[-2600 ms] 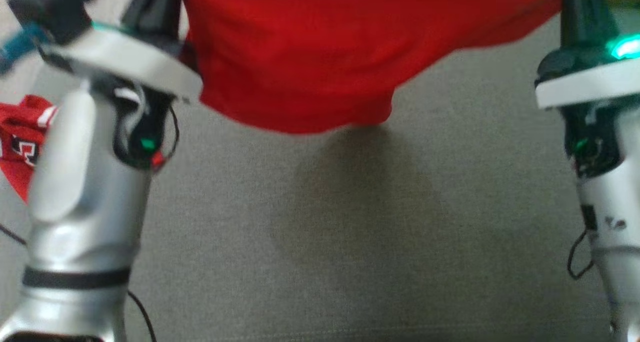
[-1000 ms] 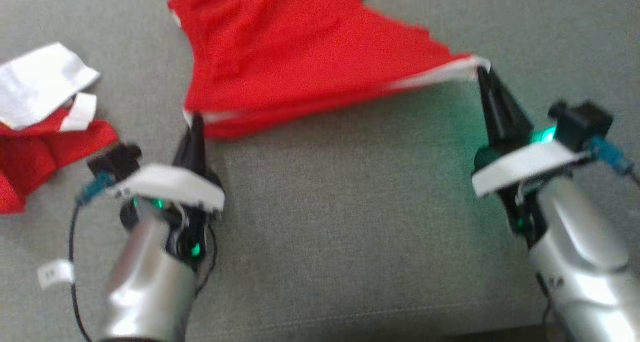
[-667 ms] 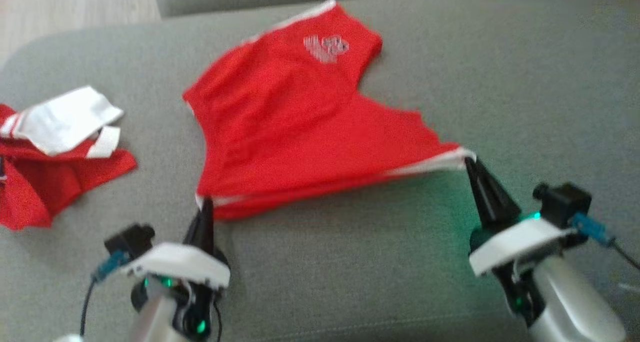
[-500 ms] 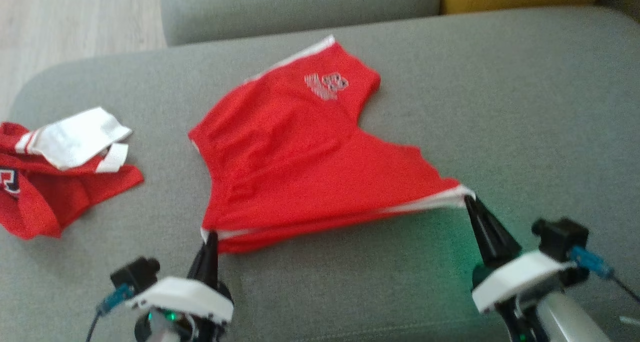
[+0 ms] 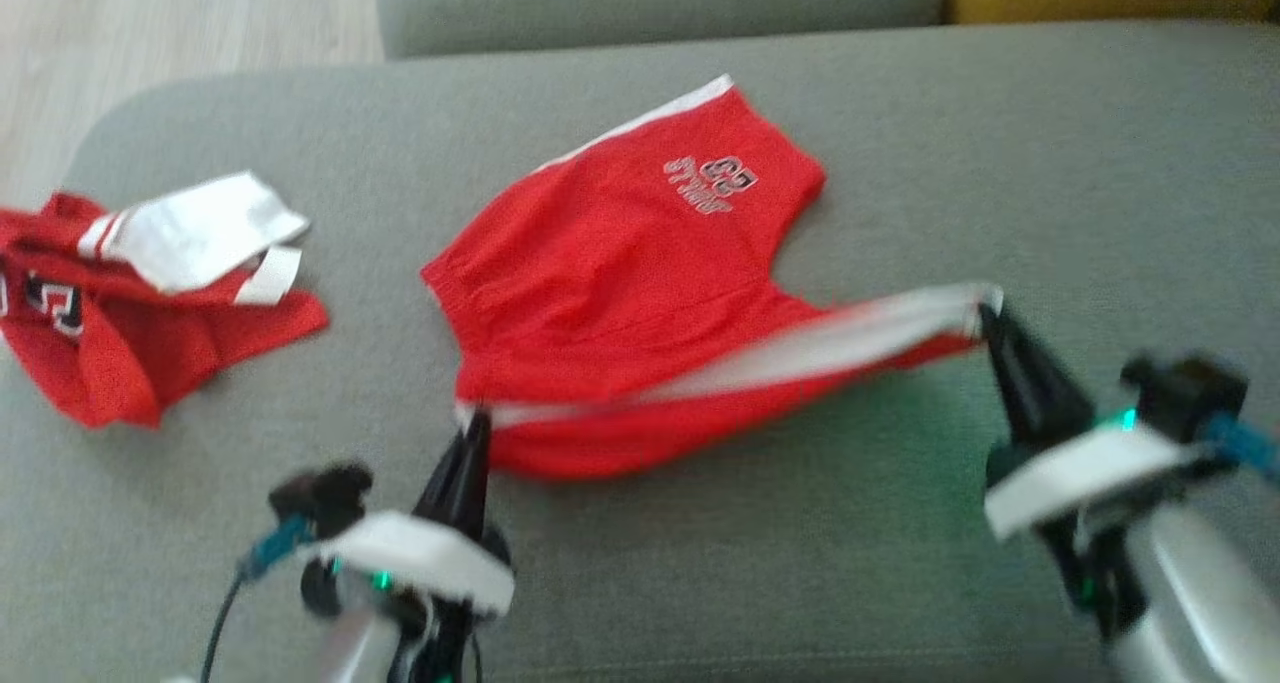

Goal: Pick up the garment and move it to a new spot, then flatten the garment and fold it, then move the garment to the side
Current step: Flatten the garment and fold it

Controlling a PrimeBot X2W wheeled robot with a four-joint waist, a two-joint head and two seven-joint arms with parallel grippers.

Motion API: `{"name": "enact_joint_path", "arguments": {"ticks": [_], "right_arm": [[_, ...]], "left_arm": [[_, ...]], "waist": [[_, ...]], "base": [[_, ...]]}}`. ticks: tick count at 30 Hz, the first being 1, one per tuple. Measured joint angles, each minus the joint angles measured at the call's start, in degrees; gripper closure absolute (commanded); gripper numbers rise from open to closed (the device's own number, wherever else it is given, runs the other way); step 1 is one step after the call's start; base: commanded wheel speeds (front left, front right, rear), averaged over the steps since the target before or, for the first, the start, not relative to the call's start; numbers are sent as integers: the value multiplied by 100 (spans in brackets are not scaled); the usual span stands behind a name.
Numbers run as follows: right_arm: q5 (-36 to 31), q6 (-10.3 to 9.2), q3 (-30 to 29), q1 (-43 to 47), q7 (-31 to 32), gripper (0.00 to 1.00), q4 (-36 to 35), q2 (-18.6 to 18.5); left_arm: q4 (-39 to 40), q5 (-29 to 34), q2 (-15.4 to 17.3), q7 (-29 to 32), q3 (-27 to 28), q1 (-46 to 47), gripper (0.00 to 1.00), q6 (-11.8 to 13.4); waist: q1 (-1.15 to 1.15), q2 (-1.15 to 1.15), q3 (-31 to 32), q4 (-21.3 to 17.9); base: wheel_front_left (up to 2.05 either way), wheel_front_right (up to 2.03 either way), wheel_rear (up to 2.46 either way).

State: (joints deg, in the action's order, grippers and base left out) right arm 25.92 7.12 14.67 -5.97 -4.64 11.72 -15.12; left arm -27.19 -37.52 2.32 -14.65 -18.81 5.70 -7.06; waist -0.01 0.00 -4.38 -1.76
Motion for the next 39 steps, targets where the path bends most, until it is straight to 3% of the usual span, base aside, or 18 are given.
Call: {"name": "enact_joint_path", "arguments": {"ticks": [8,20,27,39], "right_arm": [[-335,-1,-105,-1931,114,100,480,-7],[-1061,-1,-207,-4240,164,100,2631,-42],[-1462,-1,-230,-5105,140,100,3584,-31],[-2376,-1,-642,-6039,-70,100,4758,-45]], "left_arm": [[259,-302,-14,0,-109,1305,100,1],[204,-1005,-47,0,-469,2662,100,254],[18,-1423,-62,0,-982,3360,100,269],[-45,-1929,-75,0,-1580,3821,100,568]], "waist": [[0,0,-692,450],[2,0,-1728,1269],[2,0,-2191,1529],[1,-1,-2543,1764]], "base": [[0,0,0],[0,0,0],[0,0,0],[0,0,0]]}}
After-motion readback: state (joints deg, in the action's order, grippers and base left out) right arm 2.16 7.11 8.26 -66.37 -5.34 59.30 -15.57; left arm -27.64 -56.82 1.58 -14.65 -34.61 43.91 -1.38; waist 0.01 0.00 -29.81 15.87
